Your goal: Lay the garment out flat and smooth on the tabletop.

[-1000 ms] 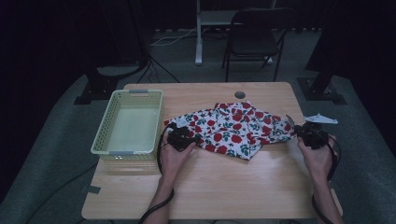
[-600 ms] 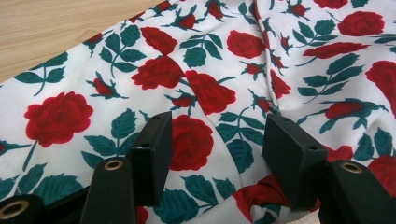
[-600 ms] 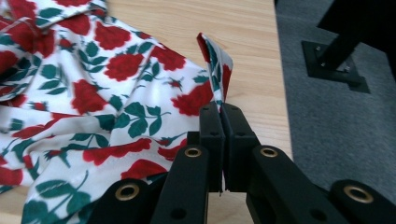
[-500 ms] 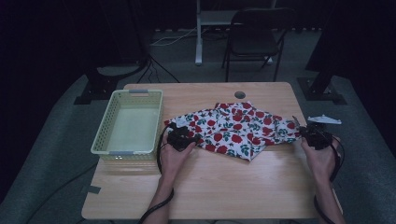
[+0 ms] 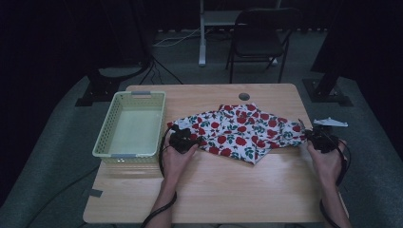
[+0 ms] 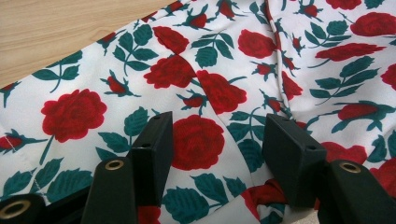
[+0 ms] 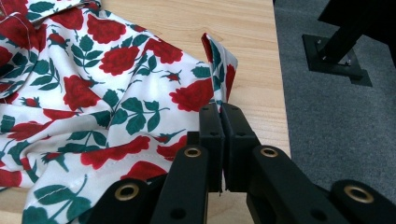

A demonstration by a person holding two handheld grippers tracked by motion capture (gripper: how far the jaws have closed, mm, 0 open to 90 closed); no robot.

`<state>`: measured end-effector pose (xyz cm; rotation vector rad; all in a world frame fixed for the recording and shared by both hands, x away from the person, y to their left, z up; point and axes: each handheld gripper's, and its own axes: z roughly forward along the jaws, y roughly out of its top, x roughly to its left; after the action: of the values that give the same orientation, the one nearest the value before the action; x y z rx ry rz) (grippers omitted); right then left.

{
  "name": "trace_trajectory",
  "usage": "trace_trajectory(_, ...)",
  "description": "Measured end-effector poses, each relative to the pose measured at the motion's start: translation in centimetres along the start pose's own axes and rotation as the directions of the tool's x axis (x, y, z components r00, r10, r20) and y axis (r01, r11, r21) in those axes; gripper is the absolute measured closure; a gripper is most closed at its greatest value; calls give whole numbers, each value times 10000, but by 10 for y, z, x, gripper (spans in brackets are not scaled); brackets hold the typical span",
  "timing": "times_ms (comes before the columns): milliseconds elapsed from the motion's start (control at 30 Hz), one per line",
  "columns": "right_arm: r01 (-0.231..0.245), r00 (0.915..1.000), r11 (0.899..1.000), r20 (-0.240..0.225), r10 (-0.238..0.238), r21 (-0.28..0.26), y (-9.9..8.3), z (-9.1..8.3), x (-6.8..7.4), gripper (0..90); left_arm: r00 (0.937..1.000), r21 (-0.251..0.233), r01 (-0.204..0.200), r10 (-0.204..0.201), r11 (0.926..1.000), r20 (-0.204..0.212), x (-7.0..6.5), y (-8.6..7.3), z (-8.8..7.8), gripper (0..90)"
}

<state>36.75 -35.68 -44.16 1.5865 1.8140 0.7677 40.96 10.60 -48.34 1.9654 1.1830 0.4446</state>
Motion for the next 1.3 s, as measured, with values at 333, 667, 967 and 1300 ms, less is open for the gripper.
trace_trajectory(333,-515,9987,9982,21,516,-303,2,-6,-8,708,9996,-10,-225,224,9997,-166,-1,0,1,447)
trace_trajectory(667,-172,9994,9995,-317,163,-281,1,3,7,695,10000,-250,10,-9,9997,35,-2,3,-3,464)
trace_trajectory(967,177,9981,9993,-582,-196,-332,5,8,22,686,9995,-399,-81,93,9992,315,-8,19,-6,474)
trace_trajectory(1300,407,9952,9986,-878,-435,-334,5,14,35,683,9966,-128,-205,214,9997,792,-22,35,6,539)
